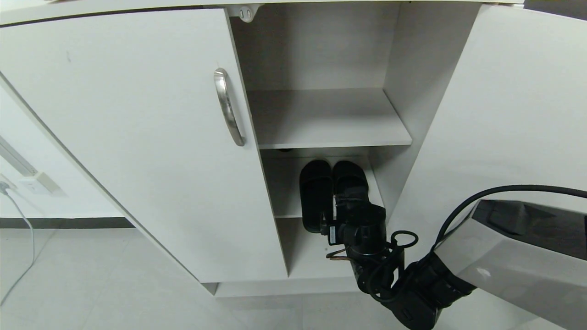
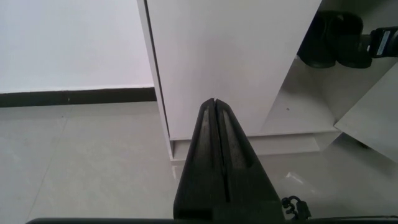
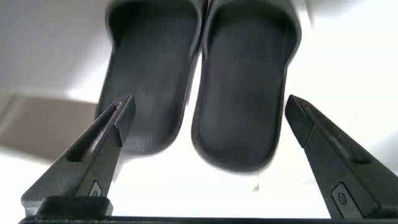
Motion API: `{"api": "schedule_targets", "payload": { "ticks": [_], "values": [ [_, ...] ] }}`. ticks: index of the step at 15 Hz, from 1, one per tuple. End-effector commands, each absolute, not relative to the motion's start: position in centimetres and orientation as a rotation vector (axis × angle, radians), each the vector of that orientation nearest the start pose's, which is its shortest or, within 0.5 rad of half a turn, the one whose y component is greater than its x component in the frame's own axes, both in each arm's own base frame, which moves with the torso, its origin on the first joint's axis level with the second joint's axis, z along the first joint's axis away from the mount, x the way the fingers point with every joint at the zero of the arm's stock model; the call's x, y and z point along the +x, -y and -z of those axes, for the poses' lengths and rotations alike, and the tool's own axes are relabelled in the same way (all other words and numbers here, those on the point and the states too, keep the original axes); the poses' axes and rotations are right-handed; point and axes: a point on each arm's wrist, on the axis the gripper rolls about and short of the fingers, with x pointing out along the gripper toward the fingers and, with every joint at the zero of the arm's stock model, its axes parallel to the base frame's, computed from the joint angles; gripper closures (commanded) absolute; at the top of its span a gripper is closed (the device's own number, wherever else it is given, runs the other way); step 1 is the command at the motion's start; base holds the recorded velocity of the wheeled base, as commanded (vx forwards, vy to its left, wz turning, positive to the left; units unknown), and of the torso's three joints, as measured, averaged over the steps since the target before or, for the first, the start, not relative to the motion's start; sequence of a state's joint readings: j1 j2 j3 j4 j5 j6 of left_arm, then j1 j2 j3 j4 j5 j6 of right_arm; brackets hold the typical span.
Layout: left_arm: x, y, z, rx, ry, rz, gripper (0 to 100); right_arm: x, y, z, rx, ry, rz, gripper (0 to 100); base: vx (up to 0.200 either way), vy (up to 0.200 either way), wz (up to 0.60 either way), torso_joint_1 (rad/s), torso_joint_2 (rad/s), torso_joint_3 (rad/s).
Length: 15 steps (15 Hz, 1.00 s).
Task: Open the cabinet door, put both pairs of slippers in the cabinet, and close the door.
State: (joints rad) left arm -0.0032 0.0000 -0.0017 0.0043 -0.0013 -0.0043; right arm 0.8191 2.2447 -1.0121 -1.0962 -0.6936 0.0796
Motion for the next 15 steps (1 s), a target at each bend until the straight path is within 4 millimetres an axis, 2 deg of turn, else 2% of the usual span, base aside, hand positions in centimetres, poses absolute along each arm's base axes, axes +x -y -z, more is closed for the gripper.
{"api": "schedule_targets", "payload": {
  "ticks": [1, 6, 15],
  "values": [
    [-2.28, 0.00, -7.55, -0.005, -0.005, 0.005, 100, 29.09, -29.29, -8.14, -0.014, -0.104, -0.126, 0, -0.200, 0.000, 0.00, 0.002, 0.01, 0.002],
    [-2.28, 0.00, -7.55, -0.005, -0.005, 0.006, 100, 28.97, -29.16, -7.96, -0.021, -0.111, -0.124, 0, -0.200, 0.000, 0.00, 0.001, 0.00, 0.003],
    [-2.28, 0.00, -7.55, -0.005, -0.005, 0.005, 100, 28.22, -28.80, -8.20, -0.018, -0.109, -0.132, 0, 0.000, 0.000, 0.00, 0.000, 0.00, 0.000]
  ]
}}
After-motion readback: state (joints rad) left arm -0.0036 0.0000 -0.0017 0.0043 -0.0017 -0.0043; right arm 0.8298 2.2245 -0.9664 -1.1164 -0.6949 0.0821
